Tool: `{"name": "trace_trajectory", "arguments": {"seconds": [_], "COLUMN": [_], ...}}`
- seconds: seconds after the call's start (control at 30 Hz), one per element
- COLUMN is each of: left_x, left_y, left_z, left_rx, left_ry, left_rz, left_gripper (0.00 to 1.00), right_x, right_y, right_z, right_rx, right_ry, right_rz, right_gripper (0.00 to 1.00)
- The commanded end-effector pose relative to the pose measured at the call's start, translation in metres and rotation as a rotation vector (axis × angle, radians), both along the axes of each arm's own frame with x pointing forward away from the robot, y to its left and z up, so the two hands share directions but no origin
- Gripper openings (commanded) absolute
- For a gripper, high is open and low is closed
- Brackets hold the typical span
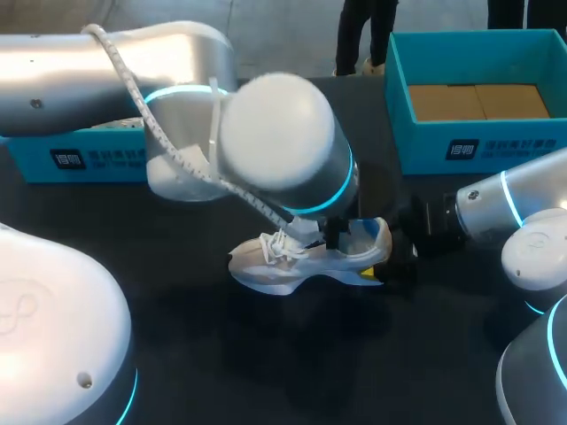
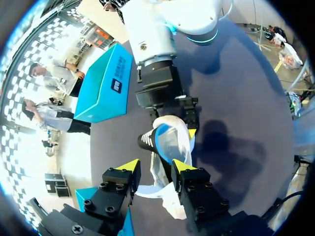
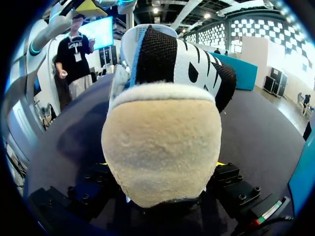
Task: Take the shoe out of the shoebox, open the shoe tongue, remove and reinsert the insole, then place the shoe into the shoebox
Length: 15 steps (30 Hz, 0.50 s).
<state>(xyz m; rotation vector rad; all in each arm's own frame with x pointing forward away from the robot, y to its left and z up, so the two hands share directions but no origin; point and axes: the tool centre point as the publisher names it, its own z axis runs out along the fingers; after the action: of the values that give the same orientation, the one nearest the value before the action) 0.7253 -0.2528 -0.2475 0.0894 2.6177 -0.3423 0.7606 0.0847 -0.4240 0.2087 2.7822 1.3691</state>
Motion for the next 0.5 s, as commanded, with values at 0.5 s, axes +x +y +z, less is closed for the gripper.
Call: {"name": "trace_trajectory", "arguments": {"seconds": [0.5], "left_x": [0.007], "left_y": [-0.030], "left_z": [-0.041], "left_rx": [-0.004], "left_ry": [-0.103], "left_rz": [0.097], "left_gripper": [0.43], "right_x": [0.000], "right_y": [0.002], "right_z": [-0.002], "right_rx": [-0.003], "right_ry": [0.000], "right_rz": [-0.002], "right_gripper": [0.00]}}
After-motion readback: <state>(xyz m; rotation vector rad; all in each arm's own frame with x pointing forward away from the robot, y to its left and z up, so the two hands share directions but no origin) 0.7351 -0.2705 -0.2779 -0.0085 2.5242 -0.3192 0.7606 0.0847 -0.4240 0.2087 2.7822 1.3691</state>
